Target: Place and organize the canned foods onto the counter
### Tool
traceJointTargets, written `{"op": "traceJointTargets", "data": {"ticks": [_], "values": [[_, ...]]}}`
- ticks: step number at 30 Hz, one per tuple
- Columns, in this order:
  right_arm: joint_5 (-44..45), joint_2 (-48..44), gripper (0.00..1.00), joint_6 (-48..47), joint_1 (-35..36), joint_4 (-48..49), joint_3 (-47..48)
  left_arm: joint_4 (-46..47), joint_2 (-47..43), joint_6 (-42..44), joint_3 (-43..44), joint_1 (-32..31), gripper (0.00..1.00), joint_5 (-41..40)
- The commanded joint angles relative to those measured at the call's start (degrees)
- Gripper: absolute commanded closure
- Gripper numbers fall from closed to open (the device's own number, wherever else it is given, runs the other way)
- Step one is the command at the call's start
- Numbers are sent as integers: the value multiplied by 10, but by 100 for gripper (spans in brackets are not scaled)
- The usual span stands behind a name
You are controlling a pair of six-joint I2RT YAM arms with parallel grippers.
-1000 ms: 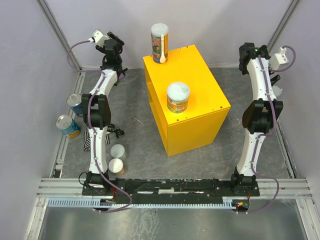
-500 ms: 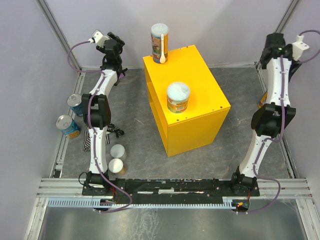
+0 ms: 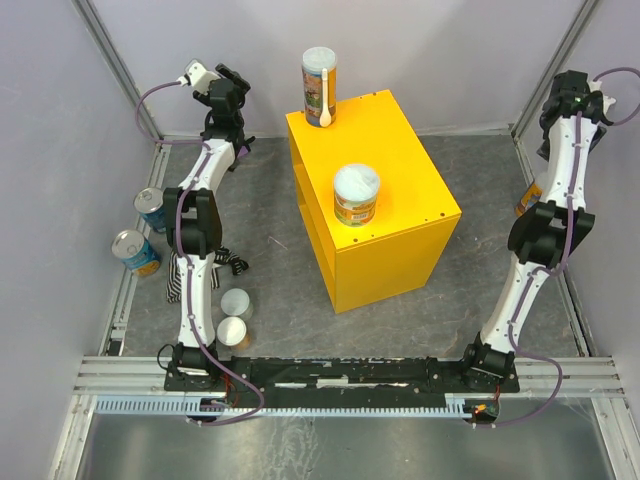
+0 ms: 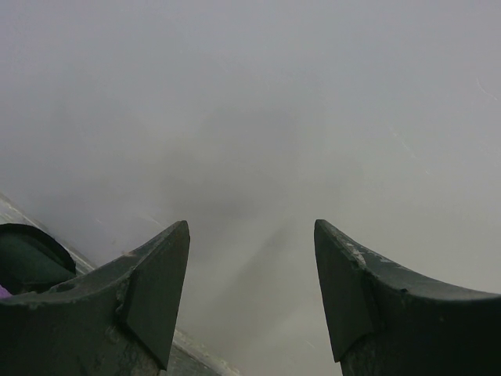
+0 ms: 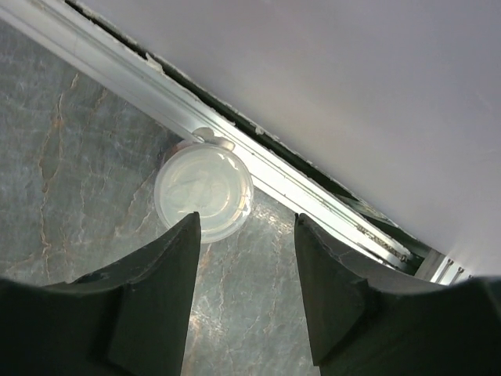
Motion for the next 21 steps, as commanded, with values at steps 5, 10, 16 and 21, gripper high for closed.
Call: {"op": "traceJointTargets", "data": {"ticks": [5,10,16,21], "values": [[-36,26,39,-39,-13,-15,64,22,5,-3,18,0,29,-6],[-38,37,37,-52,-14,-16,84,22,11,-1,21,-2,29,-9],[-48,50,34,-82,-16,-28,100,22,27,-2,36,-5,29,-3],[-57,72,32,-98,-17,-52,102,20,39,-3,50,-6,29,1]]}}
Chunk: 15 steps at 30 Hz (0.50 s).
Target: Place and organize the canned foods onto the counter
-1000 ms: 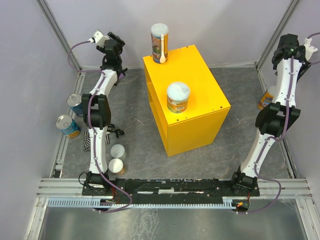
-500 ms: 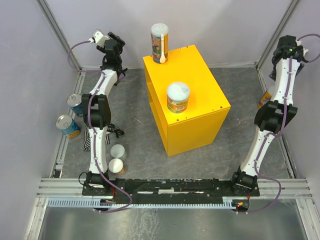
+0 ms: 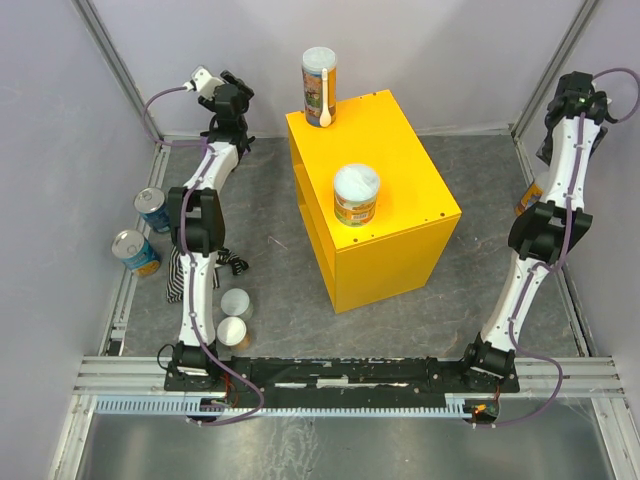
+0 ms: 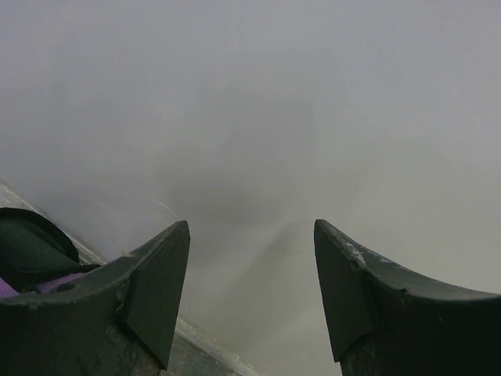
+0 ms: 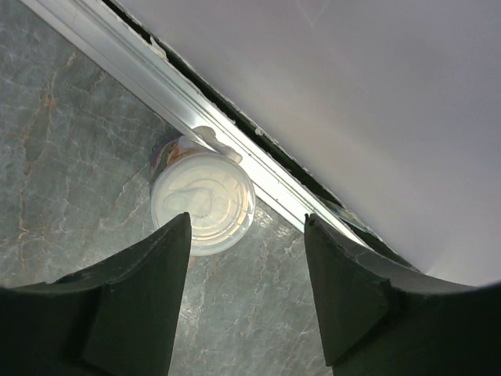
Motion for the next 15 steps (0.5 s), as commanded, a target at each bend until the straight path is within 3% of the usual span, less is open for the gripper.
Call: {"op": "traceJointTargets", "data": {"ticks": [1,4,15], "values": [[-16,21,28,-25,-3,-24,20,18,14,-3,42,-4,29,1],[-23,19,11,-20,-3,-31,11,10,25,-2,58,-5,29,3],[-89,28,10,-17,-3,-45,15,0,36,3,65,-7,29,2]]}}
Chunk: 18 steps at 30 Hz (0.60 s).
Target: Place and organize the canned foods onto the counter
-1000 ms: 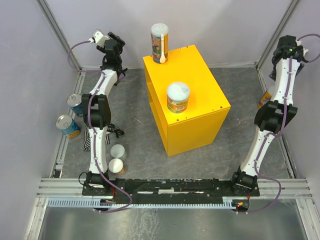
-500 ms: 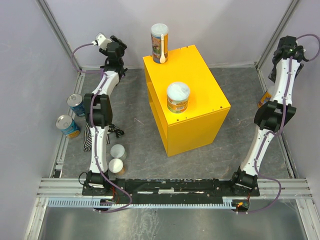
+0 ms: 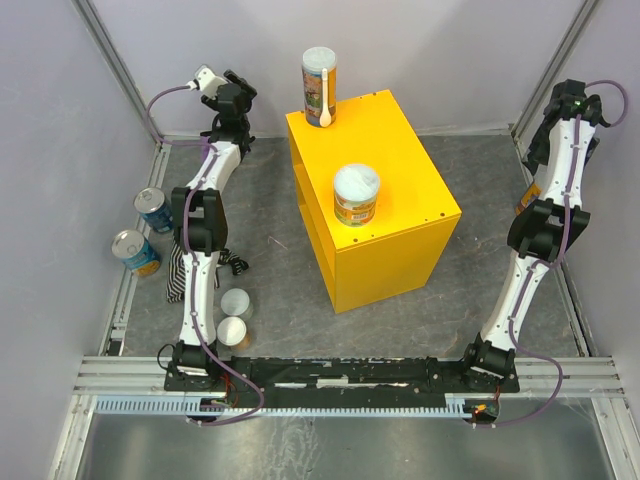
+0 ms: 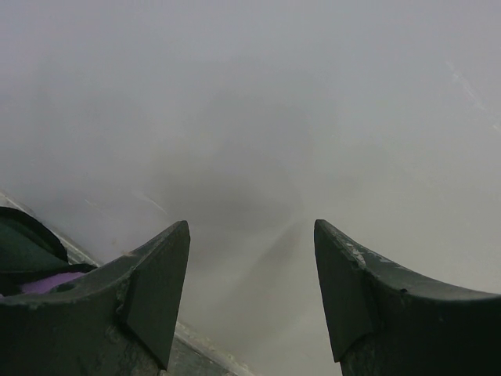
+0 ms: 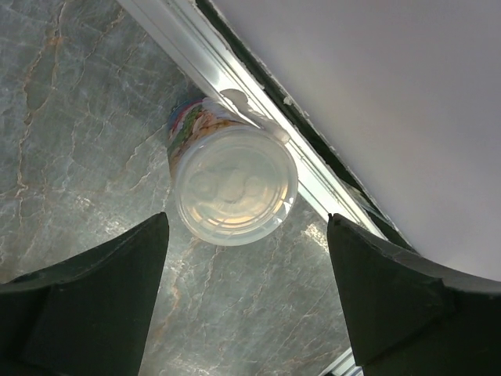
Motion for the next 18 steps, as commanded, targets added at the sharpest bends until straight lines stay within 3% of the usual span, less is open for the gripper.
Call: {"op": "traceJointTargets", "data": {"ticks": [1,18], "values": [[-30,1,10,0,-2,-13,18,9,10,4,34,-2,29,1],[-69,33,22,14,-5,-41,71,-16,51,3,89,-5,29,11]]}}
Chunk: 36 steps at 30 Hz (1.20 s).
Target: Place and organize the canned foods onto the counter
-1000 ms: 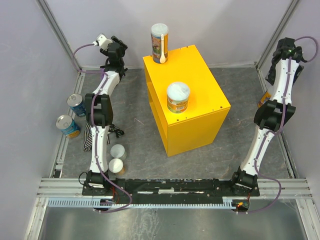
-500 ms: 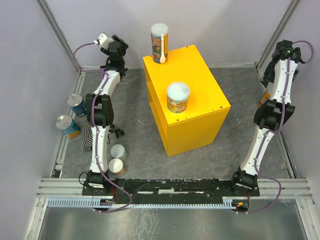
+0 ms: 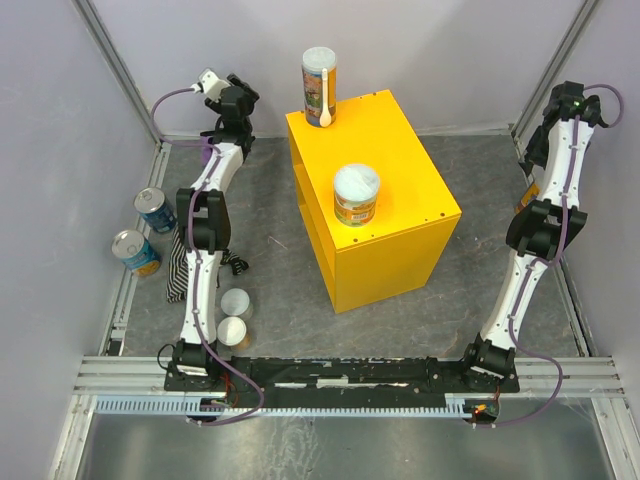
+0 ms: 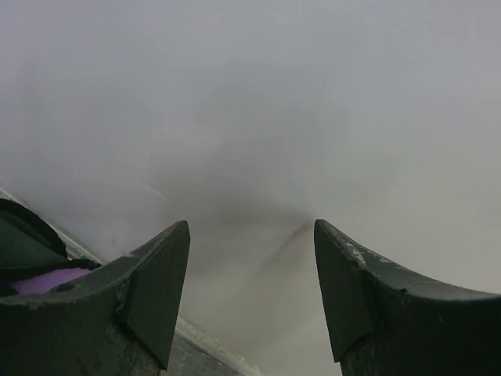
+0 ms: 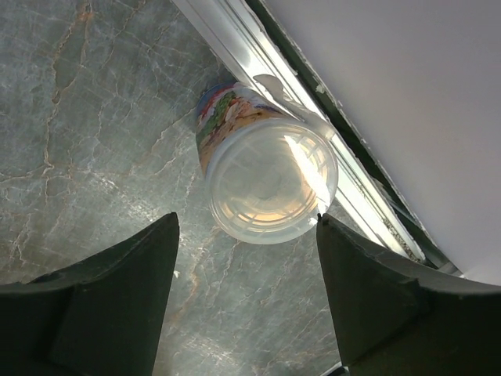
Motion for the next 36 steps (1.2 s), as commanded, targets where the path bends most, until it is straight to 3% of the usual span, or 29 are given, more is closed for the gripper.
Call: {"op": "traceJointTargets", "data": {"ticks": [1,10,13,16,25,31,33,36], "values": [[-11,6,22,4,-5,-9,33,3,10,3,40,-3,29,8],[33,-25,18,37,-10,2,9,1,17,-15,43,-4,29,18],[14,-47,0,59,-12,14,-24,3,22,-30,43,-3,29,21],[4,-88,1,86,-5,44,-67,12,25,-46,40,-3,29,22],[109,-237,0,168,96,254,-323,46,22,-82,26,-2,30,35],[249,-348,0,201,144,527,-596,63,19,-89,21,-3,32,48],[289,-362,0,193,162,575,-627,77,13,-91,4,-4,32,52],[336,-341,0,193,188,560,-603,96,5,-91,-19,-6,32,55]]}}
